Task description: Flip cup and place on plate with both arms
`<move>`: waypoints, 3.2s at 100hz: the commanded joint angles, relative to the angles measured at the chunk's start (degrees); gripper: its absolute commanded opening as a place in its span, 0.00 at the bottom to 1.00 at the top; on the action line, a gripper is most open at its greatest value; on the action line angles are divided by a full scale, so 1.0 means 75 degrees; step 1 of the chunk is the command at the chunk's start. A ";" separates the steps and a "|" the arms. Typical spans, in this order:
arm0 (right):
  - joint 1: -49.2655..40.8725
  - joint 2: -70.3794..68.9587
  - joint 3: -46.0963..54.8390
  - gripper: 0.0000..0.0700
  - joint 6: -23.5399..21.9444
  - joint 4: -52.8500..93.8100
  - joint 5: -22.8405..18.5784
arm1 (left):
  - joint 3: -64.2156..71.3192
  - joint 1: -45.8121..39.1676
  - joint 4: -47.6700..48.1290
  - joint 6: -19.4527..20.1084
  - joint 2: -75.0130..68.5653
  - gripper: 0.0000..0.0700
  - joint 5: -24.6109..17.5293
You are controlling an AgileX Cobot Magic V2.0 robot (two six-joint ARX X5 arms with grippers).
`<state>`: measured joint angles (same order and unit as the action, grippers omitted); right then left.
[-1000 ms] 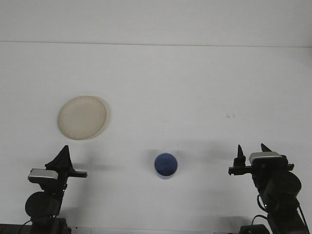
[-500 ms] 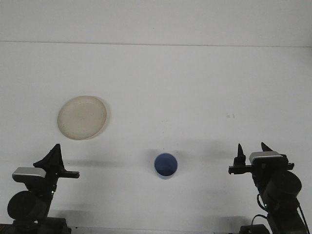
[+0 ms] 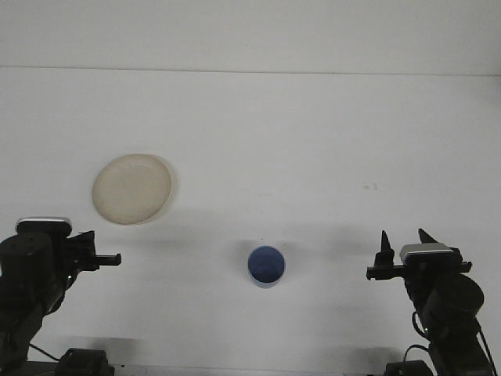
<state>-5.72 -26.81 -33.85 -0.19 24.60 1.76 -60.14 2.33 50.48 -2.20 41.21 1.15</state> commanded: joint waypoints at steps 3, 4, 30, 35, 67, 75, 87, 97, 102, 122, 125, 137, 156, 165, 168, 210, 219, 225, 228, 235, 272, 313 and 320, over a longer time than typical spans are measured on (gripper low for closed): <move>-0.0020 -0.0017 -0.0085 0.71 -0.0061 -0.0082 0.0020 | -0.0341 0.0041 0.0388 0.0055 0.0373 0.02 -0.0012; -0.0020 -0.0017 -0.0085 0.71 -0.0061 -0.0082 0.0020 | -0.0356 0.0044 0.0408 0.0055 0.0408 0.02 -0.0012; -0.0020 -0.0017 -0.0085 0.71 -0.0064 -0.0082 0.0020 | -0.0393 0.0044 0.0472 -0.0006 0.0673 0.09 -0.0012; -0.0020 -0.0017 -0.0085 0.71 -0.0064 -0.0085 0.0020 | -0.0393 0.0044 0.0472 -0.0006 0.0673 0.27 -0.0012; -0.0020 -0.0017 -0.0085 0.71 -0.0064 -0.0131 0.0020 | -0.0437 0.0044 0.0516 -0.0041 0.0717 0.73 -0.0201; -0.0020 -0.0017 -0.0085 0.71 -0.0064 -0.0131 0.0020 | -0.0530 0.0067 0.0557 -0.0079 0.0874 0.73 -0.0784; -0.0020 -0.0017 -0.0085 0.71 -0.0064 -0.0128 0.0020 | -0.0793 0.0385 0.0656 -0.0428 0.1341 0.72 -0.1387; -0.0020 -0.0017 -0.0085 0.71 -0.0067 -0.0128 0.0020 | -0.1058 0.0988 0.0682 -0.0694 0.1865 0.72 -0.1454; -0.0020 -0.0017 -0.0085 0.71 -0.0079 -0.0131 0.0012 | -0.1186 0.1364 0.0647 -0.0801 0.2157 0.72 -0.1454; -0.0020 -0.0017 -0.0085 0.71 -0.0149 -0.0125 -0.0032 | -0.1775 0.2943 0.0277 -0.1093 0.3520 0.72 -0.1518; -0.0020 -0.0017 -0.0085 0.71 -0.0146 -0.0125 -0.0032 | -0.1880 0.3174 0.0204 -0.1157 0.3736 0.72 -0.1539; -0.0020 -0.0017 -0.0085 0.71 -0.0146 -0.0122 -0.0032 | -0.2363 0.4022 -0.0017 -0.1262 0.4596 0.72 -0.1545; -0.0020 -0.0017 -0.0085 0.71 -0.0149 -0.0125 -0.0032 | -0.3249 0.5141 -0.0047 -0.1218 0.5863 0.72 -0.1542; -0.0020 -0.0017 -0.0085 0.71 -0.0149 -0.0122 -0.0032 | -0.3535 0.5517 -0.0085 -0.1183 0.6341 0.72 -0.1539; -0.0020 -0.0017 -0.0085 0.71 -0.0149 -0.0125 -0.0032 | -0.3611 0.5622 -0.0085 -0.1169 0.6487 0.72 -0.1539; -0.0020 -0.0017 -0.0085 0.71 -0.0172 -0.0073 -0.0035 | -0.3701 0.6108 -0.0114 -0.0953 0.7787 0.72 -0.1279; -0.0020 -0.0017 -0.0085 0.71 -0.0172 -0.0073 -0.0035 | -0.3701 0.6114 -0.0111 -0.0906 0.7968 0.72 -0.1274; -0.0020 -0.0017 -0.0085 0.71 -0.0172 -0.0073 -0.0035 | -0.3701 0.6114 -0.0108 -0.0854 0.8072 0.71 -0.1274; -0.0020 -0.0017 -0.0085 0.71 -0.0172 -0.0073 -0.0035 | -0.3701 0.6120 -0.0108 -0.0842 0.8122 0.71 -0.1274; -0.0020 -0.0017 -0.0085 0.71 -0.0172 -0.0073 -0.0035 | -0.3701 0.6146 -0.0108 -0.0831 0.8242 0.70 -0.1268; -0.0020 -0.0017 -0.0085 0.71 -0.0172 -0.0073 -0.0035 | -0.3701 0.6283 -0.0114 -0.0729 0.8556 0.30 -0.0976; -0.0020 -0.0017 -0.0085 0.71 -0.0175 -0.0073 -0.0035 | -0.3926 0.6286 0.0233 -0.0487 0.8609 0.01 -0.0950; -0.0020 -0.0017 -0.0085 0.71 -0.0172 -0.0076 -0.0035 | -0.4135 0.6184 0.0469 -0.0425 0.8545 0.01 -0.0915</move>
<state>-5.72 -26.81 -33.85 -0.47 24.53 1.56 -88.51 48.88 53.10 -6.57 104.64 -6.15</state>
